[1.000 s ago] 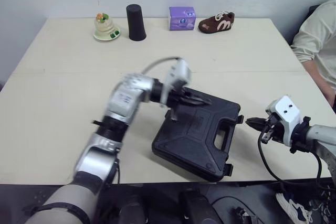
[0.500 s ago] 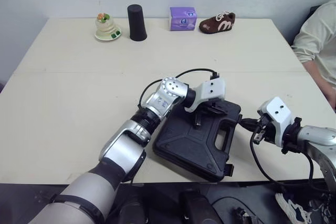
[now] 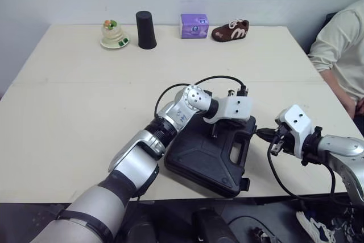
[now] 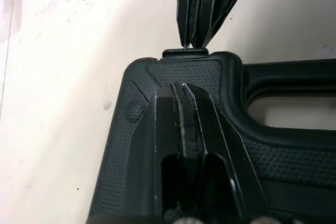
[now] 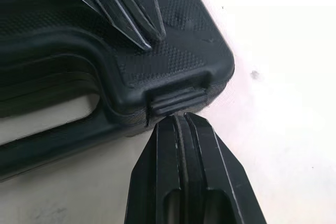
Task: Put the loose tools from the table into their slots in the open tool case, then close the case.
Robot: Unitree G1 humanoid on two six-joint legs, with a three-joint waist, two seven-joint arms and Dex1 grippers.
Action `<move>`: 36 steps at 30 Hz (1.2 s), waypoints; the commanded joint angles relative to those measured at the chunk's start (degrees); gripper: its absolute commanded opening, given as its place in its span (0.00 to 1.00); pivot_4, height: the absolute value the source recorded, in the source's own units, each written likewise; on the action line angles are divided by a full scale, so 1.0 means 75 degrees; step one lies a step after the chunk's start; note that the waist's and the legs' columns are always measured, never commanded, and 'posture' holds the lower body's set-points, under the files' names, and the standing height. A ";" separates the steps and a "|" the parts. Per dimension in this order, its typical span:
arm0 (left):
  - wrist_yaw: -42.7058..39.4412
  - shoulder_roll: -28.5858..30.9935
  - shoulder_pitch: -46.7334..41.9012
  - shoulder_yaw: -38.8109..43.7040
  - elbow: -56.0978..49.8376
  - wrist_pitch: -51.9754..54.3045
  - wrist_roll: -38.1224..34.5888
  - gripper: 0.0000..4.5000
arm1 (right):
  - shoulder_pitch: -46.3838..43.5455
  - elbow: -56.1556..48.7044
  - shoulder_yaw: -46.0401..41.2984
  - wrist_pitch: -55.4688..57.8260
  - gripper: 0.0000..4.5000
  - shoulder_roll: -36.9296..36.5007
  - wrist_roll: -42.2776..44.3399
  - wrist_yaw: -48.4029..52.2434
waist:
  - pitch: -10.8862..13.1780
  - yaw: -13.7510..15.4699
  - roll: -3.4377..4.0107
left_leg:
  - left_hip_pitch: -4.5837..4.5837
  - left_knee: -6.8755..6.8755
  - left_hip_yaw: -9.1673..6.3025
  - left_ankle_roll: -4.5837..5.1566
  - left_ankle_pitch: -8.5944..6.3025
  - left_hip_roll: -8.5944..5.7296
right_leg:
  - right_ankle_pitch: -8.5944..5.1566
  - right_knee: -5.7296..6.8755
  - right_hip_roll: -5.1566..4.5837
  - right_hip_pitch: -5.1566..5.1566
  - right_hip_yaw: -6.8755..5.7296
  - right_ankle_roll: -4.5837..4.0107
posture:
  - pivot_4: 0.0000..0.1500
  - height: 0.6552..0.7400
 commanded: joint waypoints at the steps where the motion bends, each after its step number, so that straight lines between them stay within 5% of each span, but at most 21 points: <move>1: 0.0006 0.0146 0.0447 -0.0587 0.0787 0.0377 0.0809 0.00 | -0.0250 -0.0272 0.0059 -0.0163 0.00 -0.0033 0.0090 0.0099 | -0.0018 -0.0021 -0.0012 | -0.0001 -0.0001 -0.0001 0.0000 0.0000 0.0001 | 0.0000 -0.0001 -0.0001 0.0001 -0.0001 0.0000 | 1.00 0.98; 19: -0.0396 0.0364 0.0711 -0.0237 0.0195 0.0806 0.0496 0.00 | 0.0414 0.0355 -0.0046 -0.0663 0.00 -0.0870 -0.0665 0.0180 | -0.0056 0.0047 -0.0042 | -0.0005 -0.0009 -0.0012 0.0004 -0.0003 0.0014 | 0.0012 -0.0032 -0.0021 0.0011 -0.0012 -0.0012 | 1.00 0.98; 36: -0.0364 0.0241 0.0719 -0.0371 0.0127 0.0795 0.0575 0.00 | -0.0987 -0.0070 0.0670 0.0282 0.00 0.0362 0.0065 0.0103 | -0.0057 -0.0078 -0.0038 | -0.0006 -0.0018 -0.0005 -0.0010 -0.0007 0.0032 | 0.0018 -0.0043 -0.0019 0.0004 -0.0008 -0.0023 | 1.00 0.98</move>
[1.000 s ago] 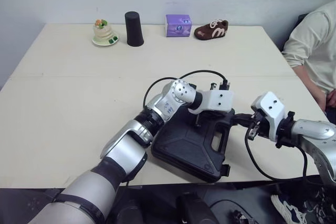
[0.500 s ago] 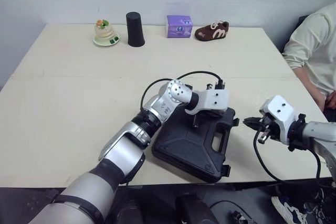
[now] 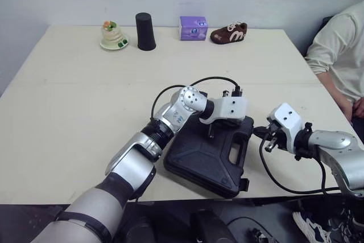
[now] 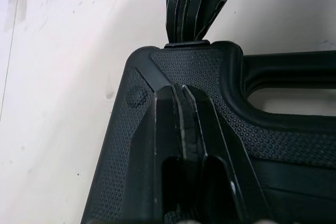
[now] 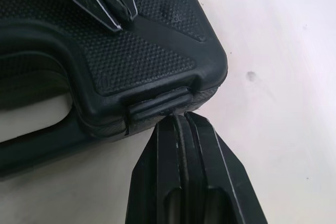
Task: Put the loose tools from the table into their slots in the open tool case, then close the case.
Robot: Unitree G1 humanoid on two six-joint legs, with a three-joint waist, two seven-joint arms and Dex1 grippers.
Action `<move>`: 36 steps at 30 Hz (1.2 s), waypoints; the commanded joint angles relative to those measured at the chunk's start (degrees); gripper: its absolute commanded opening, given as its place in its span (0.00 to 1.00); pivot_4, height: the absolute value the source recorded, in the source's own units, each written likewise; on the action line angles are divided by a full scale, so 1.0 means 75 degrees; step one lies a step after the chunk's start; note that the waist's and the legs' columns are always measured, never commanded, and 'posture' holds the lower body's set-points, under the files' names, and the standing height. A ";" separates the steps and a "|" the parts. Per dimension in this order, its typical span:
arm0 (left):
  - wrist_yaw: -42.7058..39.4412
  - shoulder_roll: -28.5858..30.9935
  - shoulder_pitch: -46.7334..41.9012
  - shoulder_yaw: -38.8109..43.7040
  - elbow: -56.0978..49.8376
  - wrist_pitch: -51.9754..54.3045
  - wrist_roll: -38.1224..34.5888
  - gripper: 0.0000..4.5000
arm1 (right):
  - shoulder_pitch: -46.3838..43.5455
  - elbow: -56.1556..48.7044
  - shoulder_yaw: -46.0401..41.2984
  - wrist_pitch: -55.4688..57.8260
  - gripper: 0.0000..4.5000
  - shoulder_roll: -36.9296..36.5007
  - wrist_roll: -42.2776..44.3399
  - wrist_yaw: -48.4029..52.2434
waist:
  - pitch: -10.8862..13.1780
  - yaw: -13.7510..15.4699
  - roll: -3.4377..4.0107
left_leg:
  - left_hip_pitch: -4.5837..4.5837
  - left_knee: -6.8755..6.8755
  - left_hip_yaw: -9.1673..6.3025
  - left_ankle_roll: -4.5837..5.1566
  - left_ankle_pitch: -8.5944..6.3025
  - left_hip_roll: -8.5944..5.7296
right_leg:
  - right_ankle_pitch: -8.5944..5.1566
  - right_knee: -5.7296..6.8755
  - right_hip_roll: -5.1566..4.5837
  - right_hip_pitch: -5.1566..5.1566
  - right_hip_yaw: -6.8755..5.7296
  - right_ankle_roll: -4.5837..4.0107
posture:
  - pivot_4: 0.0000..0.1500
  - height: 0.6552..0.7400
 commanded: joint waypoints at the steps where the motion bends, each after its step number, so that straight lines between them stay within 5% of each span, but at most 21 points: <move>1: -0.0131 0.0019 0.0432 -0.0549 0.0577 0.0419 0.0615 0.00 | -0.0208 -0.0755 -0.0103 0.0089 0.00 0.0179 0.0463 0.0115 | 0.0000 -0.0057 0.0000 | 0.0000 -0.0004 -0.0002 -0.0001 0.0000 0.0001 | -0.0001 0.0000 0.0000 0.0000 0.0000 -0.0002 | 1.00 0.98; 7: -0.0766 0.0313 0.0452 -0.0078 -0.0119 0.0681 -0.0015 0.00 | 0.0271 -0.0942 -0.0702 0.0136 0.00 -0.0455 0.0304 0.0232 | 0.0008 -0.0069 0.0015 | -0.0002 -0.0018 -0.0006 -0.0013 0.0000 0.0004 | -0.0007 -0.0003 0.0005 -0.0007 -0.0005 -0.0012 | 1.00 0.98; 12: -0.3705 0.1763 0.1269 0.0647 -0.4073 0.2738 -0.2583 0.00 | 0.1945 -0.2155 -0.2144 0.0719 0.00 -0.1271 0.1075 0.1171 | 0.0049 -0.0060 0.0082 | -0.0021 -0.0065 -0.0006 -0.0031 0.0011 -0.0001 | -0.0014 -0.0012 0.0010 -0.0030 -0.0009 -0.0011 | 1.00 0.98; 17: -0.4522 0.2851 0.1976 0.0353 -0.6509 0.4317 -0.3563 0.00 | 0.3894 -0.3365 -0.2361 0.0901 0.00 -0.1368 0.1583 0.1762 | 0.0062 0.0126 0.0102 | -0.0089 -0.0087 -0.0030 -0.0070 0.0032 0.0007 | -0.0054 0.0010 0.0007 -0.0111 -0.0022 -0.0011 | 1.00 0.98; 36: -0.2241 0.2624 0.2829 -0.1796 -0.6645 0.3553 -0.1403 0.00 | 0.3919 -0.4283 -0.1652 0.1585 0.00 -0.0945 0.2370 0.0538 | 0.0058 0.0180 0.0100 | -0.0037 -0.0032 -0.0051 0.0025 0.0002 -0.0020 | -0.0014 -0.0059 -0.0012 0.0014 -0.0023 0.0037 | 1.00 0.98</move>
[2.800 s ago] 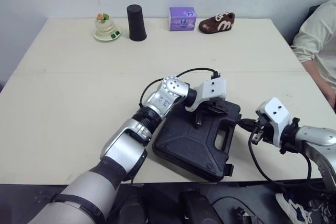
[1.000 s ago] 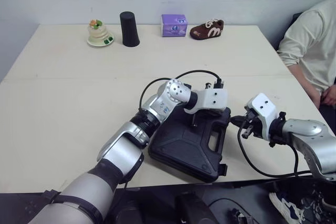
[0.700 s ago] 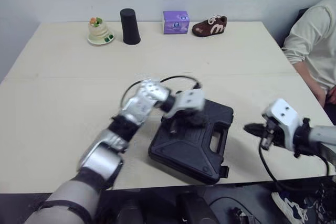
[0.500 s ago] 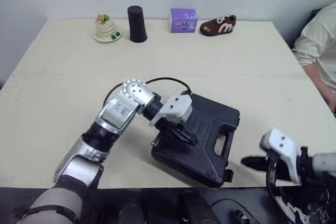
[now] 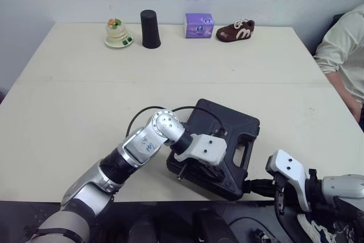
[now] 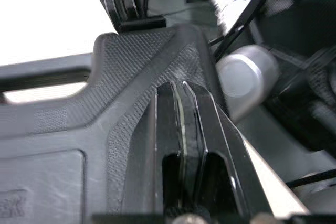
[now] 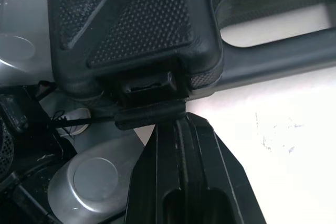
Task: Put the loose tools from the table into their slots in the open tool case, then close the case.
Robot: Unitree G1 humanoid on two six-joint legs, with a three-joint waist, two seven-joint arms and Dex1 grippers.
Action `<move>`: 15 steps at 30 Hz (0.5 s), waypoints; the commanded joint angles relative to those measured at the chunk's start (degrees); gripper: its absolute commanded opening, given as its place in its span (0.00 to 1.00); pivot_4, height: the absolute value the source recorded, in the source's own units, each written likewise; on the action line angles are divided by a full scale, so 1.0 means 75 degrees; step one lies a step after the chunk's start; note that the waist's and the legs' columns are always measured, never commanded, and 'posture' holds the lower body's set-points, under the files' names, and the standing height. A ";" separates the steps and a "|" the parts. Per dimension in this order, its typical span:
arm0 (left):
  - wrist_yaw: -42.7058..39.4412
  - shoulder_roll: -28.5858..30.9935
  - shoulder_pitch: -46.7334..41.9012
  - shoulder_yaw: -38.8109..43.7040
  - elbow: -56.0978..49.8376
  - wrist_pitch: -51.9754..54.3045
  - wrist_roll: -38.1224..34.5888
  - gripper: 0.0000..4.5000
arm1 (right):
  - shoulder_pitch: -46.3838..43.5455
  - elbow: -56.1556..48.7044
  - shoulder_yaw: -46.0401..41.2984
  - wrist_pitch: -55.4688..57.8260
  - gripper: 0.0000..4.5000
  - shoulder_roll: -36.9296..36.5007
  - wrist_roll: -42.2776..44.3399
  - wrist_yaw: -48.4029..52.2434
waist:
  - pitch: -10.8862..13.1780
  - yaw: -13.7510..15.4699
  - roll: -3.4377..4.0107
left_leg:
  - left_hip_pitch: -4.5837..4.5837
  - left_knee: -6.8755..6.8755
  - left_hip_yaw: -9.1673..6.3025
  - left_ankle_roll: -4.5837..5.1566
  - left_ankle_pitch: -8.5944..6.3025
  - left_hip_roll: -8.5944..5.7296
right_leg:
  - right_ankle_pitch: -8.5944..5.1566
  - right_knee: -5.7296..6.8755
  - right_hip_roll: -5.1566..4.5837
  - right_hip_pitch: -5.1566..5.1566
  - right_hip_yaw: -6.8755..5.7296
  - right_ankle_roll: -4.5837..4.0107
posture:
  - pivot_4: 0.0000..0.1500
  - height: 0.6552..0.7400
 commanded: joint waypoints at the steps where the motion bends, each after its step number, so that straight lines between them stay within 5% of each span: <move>1: 0.0312 0.0032 0.0163 -0.0620 0.0496 0.0085 0.0758 0.00 | -0.0082 -0.0332 -0.0127 0.0170 0.00 0.0105 0.0421 -0.0126 | -0.0002 0.0000 -0.0004 | -0.0001 0.0001 0.0000 0.0001 0.0000 -0.0001 | 0.0001 -0.0001 -0.0001 0.0000 0.0000 0.0001 | 1.00 0.98; 15: 0.0425 -0.0111 0.0063 -0.0869 0.1085 -0.0387 0.0945 0.00 | -0.1504 -0.0380 -0.0420 0.1484 0.00 0.0794 0.2436 -0.1117 | -0.0027 -0.0086 -0.0043 | 0.0031 -0.0049 -0.0016 -0.0001 0.0011 0.0013 | 0.0051 -0.0012 0.0019 -0.0002 0.0005 -0.0069 | 1.00 0.98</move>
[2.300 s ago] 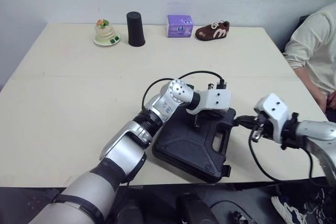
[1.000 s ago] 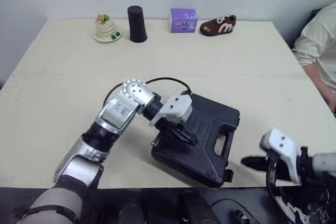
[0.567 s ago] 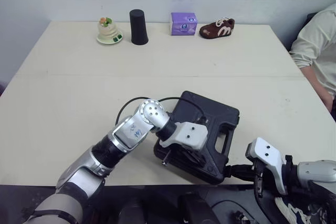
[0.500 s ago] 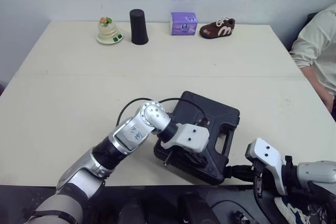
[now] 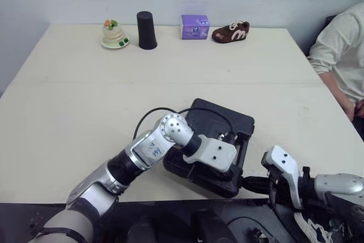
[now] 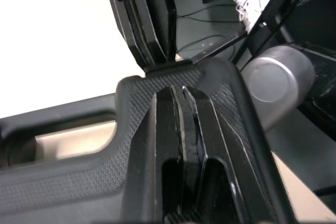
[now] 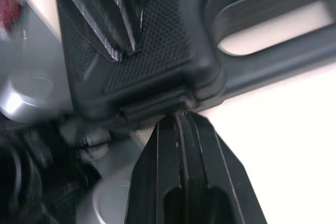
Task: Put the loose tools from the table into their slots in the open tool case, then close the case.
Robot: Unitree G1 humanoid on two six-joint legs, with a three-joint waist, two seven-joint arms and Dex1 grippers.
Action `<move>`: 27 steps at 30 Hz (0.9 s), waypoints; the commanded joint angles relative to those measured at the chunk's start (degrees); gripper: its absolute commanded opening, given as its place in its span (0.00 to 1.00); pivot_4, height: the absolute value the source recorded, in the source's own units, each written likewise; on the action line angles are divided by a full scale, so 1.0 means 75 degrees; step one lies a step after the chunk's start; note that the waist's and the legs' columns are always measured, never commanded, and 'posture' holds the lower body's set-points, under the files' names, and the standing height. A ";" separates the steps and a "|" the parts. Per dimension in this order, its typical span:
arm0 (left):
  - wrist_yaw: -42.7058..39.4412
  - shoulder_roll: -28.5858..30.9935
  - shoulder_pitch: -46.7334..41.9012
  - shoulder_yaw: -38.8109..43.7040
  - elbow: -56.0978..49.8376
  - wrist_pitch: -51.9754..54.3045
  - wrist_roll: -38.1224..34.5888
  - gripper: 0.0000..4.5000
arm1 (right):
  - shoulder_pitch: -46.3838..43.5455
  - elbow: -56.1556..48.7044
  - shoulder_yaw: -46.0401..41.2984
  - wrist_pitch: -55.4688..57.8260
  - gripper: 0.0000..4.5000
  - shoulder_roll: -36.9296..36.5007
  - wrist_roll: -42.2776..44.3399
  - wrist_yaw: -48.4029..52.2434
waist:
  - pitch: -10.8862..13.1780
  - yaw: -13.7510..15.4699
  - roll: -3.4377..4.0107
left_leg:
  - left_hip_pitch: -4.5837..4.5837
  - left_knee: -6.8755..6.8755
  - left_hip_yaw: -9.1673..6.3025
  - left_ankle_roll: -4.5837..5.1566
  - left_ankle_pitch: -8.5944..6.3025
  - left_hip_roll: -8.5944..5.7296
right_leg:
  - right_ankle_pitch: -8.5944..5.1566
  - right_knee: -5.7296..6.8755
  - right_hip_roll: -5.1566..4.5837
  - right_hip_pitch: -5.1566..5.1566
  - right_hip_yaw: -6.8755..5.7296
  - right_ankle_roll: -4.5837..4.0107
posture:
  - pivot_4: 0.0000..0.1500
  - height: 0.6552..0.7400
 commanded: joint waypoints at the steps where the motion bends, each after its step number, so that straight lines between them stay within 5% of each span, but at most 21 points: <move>1: -0.0002 0.0116 0.0268 -0.0576 0.0649 0.0108 0.0643 0.00 | -0.0289 -0.0480 -0.0299 -0.0080 0.00 0.0039 0.0664 -0.0102 | -0.0001 -0.0003 -0.0001 | 0.0004 -0.0016 -0.0012 -0.0004 0.0010 -0.0002 | 0.0001 -0.0002 0.0005 -0.0002 -0.0003 -0.0007 | 1.00 0.98; 5: 0.0106 -0.0145 0.0298 -0.0055 0.0715 0.0212 0.0113 0.00 | 0.0261 -0.0465 -0.0290 -0.0503 0.00 -0.0377 -0.0038 -0.0041 | -0.0005 0.0022 0.0006 | -0.0004 -0.0030 -0.0050 -0.0011 0.0016 0.0001 | -0.0004 -0.0002 0.0014 -0.0005 -0.0019 -0.0018 | 1.00 0.98; 7: -0.0182 -0.0241 0.0210 0.0600 0.0537 0.1054 -0.0774 0.15 | 0.0548 -0.0494 -0.0647 -0.0843 0.00 -0.0483 -0.0127 0.0150 | -0.0001 0.0058 0.0013 | -0.0017 -0.0027 -0.0060 -0.0007 0.0017 0.0001 | -0.0004 -0.0003 0.0001 -0.0012 -0.0027 -0.0016 | 1.00 0.98; 10: -0.0871 0.0284 0.0048 0.1946 0.0054 0.1864 -0.2223 0.38 | 0.0960 -0.0467 -0.2039 -0.1146 0.19 -0.0517 0.0323 0.0776 | 0.0023 0.0046 0.0034 | -0.0038 -0.0021 -0.0067 0.0001 0.0022 -0.0001 | 0.0000 -0.0003 -0.0005 -0.0021 -0.0037 -0.0006 | 1.00 0.98; 16: -0.0401 0.1376 -0.0150 0.4309 0.0265 0.2984 -0.3540 0.99 | 0.1346 0.0283 -0.4418 -0.1388 0.85 -0.0904 0.0876 0.2054 | 0.0056 0.0069 0.0075 | -0.0043 -0.0028 -0.0102 -0.0022 0.0036 -0.0013 | -0.0005 -0.0005 0.0007 -0.0018 -0.0076 -0.0013 | 1.00 0.98; 18: 0.0212 0.1628 -0.0060 0.5136 0.0362 0.2686 -0.3471 1.00 | 0.1432 0.0654 -0.4957 -0.1460 0.98 -0.1168 0.0870 0.2572 | 0.0061 0.0092 0.0077 | -0.0045 -0.0028 -0.0103 -0.0022 0.0036 -0.0013 | -0.0008 -0.0008 -0.0001 -0.0016 -0.0077 -0.0010 | 1.00 0.98; 27: 0.1277 0.3551 0.1023 0.6697 0.0066 0.1911 -0.2929 1.00 | 0.1468 0.2035 -0.5065 -0.2264 0.98 -0.1942 0.0073 0.3798 | 0.0085 0.0086 0.0052 | -0.0056 -0.0037 -0.0089 -0.0059 0.0050 -0.0007 | -0.0007 -0.0054 -0.0004 -0.0017 -0.0078 -0.0006 | 1.00 0.98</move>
